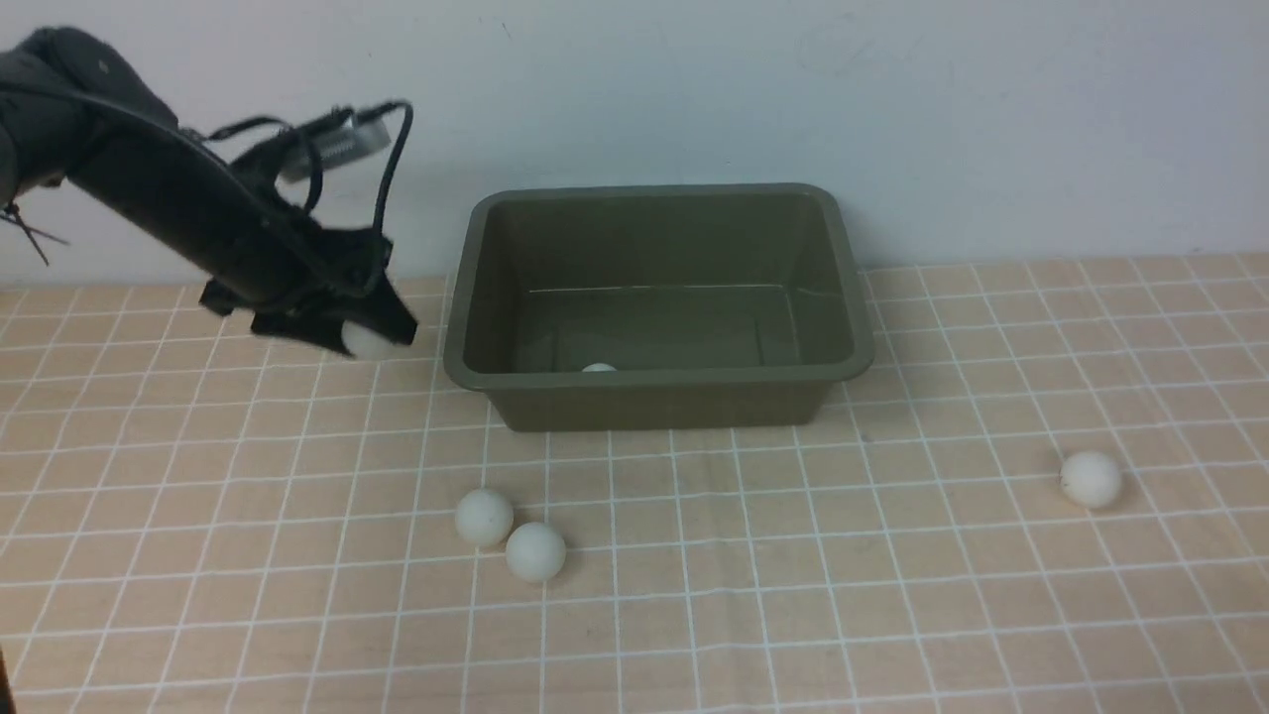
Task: Put the table tennis balls into the box on the light coffee tablecloth.
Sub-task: 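Drop the ball into the bin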
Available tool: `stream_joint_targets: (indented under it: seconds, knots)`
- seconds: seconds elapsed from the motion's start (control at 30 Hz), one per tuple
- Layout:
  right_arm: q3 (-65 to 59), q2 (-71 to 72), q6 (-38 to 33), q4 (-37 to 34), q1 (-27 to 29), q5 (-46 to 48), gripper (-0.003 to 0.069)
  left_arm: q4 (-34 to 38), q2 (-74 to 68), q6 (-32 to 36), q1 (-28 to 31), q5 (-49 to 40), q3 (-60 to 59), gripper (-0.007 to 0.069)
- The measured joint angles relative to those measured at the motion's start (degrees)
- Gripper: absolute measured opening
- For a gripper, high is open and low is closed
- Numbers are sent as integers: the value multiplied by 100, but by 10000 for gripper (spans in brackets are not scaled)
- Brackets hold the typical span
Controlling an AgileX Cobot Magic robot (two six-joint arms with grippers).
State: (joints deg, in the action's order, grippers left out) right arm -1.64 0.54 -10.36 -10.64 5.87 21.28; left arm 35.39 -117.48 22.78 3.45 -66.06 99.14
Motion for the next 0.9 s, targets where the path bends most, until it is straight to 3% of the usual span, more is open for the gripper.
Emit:
stream_joint_targets:
  seconds: [0.2,0.43,0.73,0.87,0.9]
  knots:
    - [0,0,0,0,0,2,-19,218,-6,280,-614,283,631,318]
    - [0,0,0,0,0,2,-19,-44,-327,743,-1377,1079,652,318]
    - [0,0,0,0,0,6,-19,-248,-871,987,-1607,1188,652,323]
    - [0,0,0,0,0,6,-19,-266,-890,1009,-1611,1254,652,402]
    - [0,0,0,0,0,6,-19,-266,-884,1014,-1611,1269,652,453]
